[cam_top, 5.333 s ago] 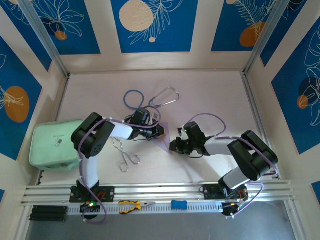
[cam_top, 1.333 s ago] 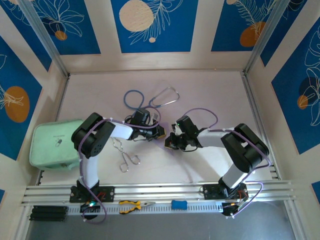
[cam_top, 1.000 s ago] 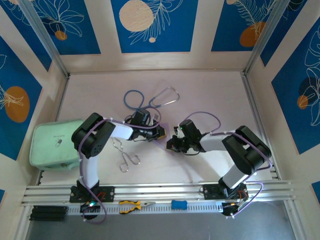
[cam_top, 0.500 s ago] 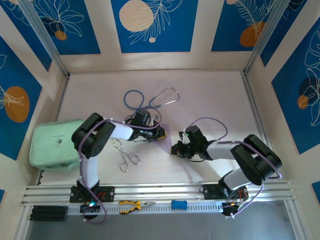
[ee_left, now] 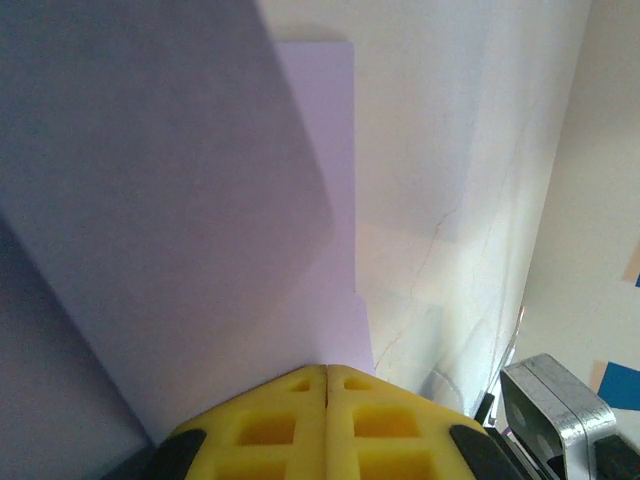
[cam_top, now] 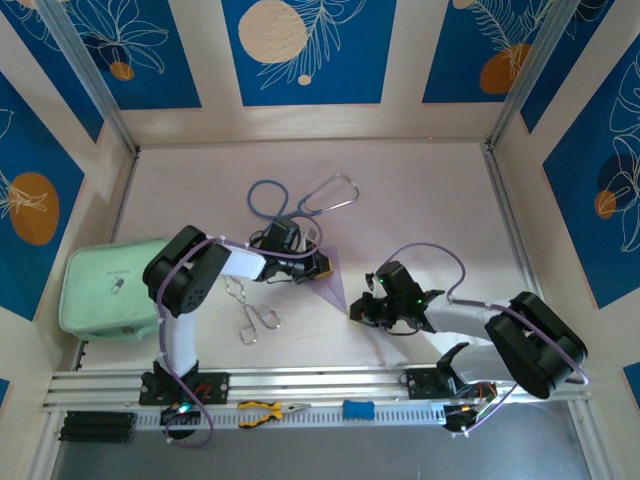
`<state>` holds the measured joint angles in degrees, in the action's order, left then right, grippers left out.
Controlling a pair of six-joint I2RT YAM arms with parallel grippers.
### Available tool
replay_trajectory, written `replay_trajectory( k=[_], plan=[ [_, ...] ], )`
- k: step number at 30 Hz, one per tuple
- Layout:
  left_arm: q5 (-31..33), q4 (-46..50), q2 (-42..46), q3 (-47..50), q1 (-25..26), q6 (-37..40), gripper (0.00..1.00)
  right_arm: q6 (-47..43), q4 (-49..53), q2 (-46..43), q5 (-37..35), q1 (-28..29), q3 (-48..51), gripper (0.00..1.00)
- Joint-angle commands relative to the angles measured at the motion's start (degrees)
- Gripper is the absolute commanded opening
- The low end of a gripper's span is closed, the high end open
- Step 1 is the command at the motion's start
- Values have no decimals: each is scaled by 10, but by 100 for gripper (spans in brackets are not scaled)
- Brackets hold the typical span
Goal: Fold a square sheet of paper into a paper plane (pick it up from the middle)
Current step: Fourth fold the wing at the center of the table.
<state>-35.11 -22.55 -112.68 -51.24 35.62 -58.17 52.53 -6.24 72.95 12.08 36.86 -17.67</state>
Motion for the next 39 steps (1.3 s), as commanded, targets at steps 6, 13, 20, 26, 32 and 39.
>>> replay_trajectory(
  k=[6, 13, 20, 26, 32, 39],
  plan=[
    [25, 22, -17, 20, -9, 0, 0, -24, 50, -28, 38, -41, -89, 8],
    [22, 19, -18, 22, -9, -1, 1, -21, 1, 122, 53, -34, -182, 8],
    [19, 18, -20, 20, -9, -1, 0, -22, 0, 194, 42, -29, -220, 7],
    [19, 17, -19, 20, -8, -2, 1, -22, 6, 227, 40, -28, -230, 7],
    [19, 20, -19, 18, -8, 0, 1, -13, -4, 239, 31, -32, -196, 7],
    [17, 24, -18, 13, -9, 3, 0, 7, -59, 247, 43, -39, -133, 6]
  ],
)
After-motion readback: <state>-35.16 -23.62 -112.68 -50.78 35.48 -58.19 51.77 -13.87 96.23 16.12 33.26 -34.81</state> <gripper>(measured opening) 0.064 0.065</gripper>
